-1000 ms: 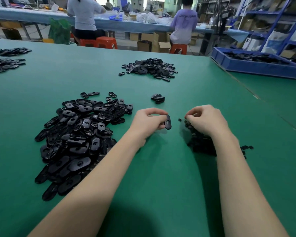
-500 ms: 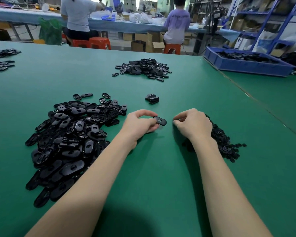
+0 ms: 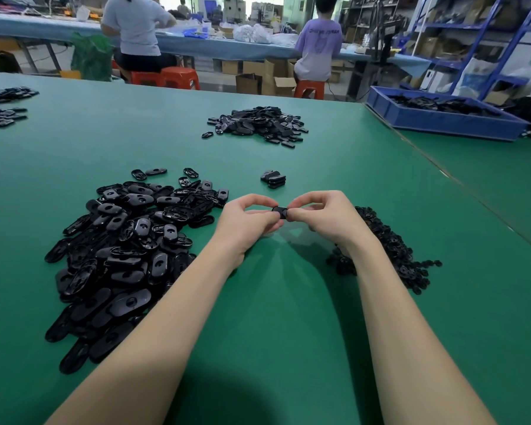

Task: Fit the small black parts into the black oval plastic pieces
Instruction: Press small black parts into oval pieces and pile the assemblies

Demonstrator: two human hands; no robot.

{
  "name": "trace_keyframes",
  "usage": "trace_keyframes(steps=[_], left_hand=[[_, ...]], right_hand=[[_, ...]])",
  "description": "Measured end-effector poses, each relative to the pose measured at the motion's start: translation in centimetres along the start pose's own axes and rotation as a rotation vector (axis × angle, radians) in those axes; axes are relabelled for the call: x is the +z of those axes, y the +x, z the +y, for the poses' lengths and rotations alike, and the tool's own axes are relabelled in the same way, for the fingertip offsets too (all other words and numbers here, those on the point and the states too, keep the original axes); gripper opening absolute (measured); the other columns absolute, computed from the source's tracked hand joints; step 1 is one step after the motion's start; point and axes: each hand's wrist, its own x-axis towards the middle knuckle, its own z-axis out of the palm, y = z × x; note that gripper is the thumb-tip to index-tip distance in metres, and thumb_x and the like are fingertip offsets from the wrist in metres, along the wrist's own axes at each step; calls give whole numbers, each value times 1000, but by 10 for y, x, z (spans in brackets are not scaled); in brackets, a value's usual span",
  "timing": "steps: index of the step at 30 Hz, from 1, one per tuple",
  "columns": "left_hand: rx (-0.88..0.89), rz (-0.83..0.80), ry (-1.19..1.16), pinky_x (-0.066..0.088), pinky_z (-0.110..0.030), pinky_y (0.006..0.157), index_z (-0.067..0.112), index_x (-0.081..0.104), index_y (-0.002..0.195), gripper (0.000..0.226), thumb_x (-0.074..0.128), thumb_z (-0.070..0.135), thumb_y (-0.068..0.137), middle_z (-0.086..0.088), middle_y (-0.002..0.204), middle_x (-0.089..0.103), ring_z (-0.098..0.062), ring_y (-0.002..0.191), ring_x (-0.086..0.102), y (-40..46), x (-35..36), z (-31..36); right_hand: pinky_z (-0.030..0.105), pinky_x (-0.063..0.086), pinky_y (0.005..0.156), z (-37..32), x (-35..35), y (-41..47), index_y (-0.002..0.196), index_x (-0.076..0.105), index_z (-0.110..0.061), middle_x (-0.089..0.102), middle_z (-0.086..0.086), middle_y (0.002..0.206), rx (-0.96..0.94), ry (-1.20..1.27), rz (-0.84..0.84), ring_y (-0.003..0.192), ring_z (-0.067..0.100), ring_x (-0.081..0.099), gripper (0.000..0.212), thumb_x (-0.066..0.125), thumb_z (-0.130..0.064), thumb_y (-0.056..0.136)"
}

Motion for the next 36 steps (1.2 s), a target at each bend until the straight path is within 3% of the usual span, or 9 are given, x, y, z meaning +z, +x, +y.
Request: trace_keyframes(steps=[6, 11, 21, 26, 30, 33, 36], left_hand=[[14, -8, 12, 62, -29, 81, 8, 70, 89, 20, 67, -11, 85, -19, 88, 76, -23, 73, 73, -1, 2, 1], [28, -4, 34, 62, -26, 77, 9, 70, 89, 21, 66, -11, 85, -19, 88, 76, -22, 71, 73, -2, 2, 0], [35, -11, 60, 61, -27, 79, 10, 70, 90, 21, 67, -10, 84, -17, 87, 77, -21, 72, 73, -3, 1, 0], [58, -23, 93, 60, -29, 83, 13, 70, 90, 20, 69, -6, 83, -14, 87, 77, -22, 77, 74, -3, 2, -2], [53, -39, 69, 61, -28, 83, 12, 69, 92, 19, 70, -5, 83, -13, 87, 78, -21, 77, 74, -3, 1, -1], [45, -54, 67, 61, -29, 83, 10, 69, 94, 19, 68, -6, 84, -13, 86, 77, -21, 74, 72, -2, 1, 2], [13, -74, 24, 61, -25, 77, 9, 68, 94, 18, 65, -7, 87, -13, 82, 75, -20, 72, 71, -3, -1, 5]], right_hand=[[21, 37, 58, 2, 1, 2, 85, 80, -21, 72, -4, 75, -3, 16, 20, 46, -3, 48, 11, 84, -30, 80], [24, 42, 63, 2, 1, 3, 80, 79, -24, 73, -5, 75, 6, -10, 24, 69, 8, 60, 9, 85, -32, 79], [23, 49, 68, 0, 4, 2, 79, 79, -25, 78, -2, 84, 37, -55, 40, 88, 19, 72, 6, 83, -30, 80], [21, 45, 60, -4, 5, -1, 81, 79, -28, 78, -2, 84, 72, -58, 56, 72, 11, 61, 5, 82, -32, 79], [21, 34, 51, -5, 5, -2, 79, 79, -26, 64, -8, 64, 97, -16, 72, 55, 7, 46, 5, 83, -30, 78], [20, 29, 50, -4, 4, -4, 84, 78, -23, 71, -2, 79, 130, 90, 61, 57, 6, 43, 13, 85, -29, 75], [18, 27, 43, -4, 0, -7, 90, 76, -25, 61, 1, 73, 166, 132, 42, 56, 11, 41, 26, 89, -38, 72]])
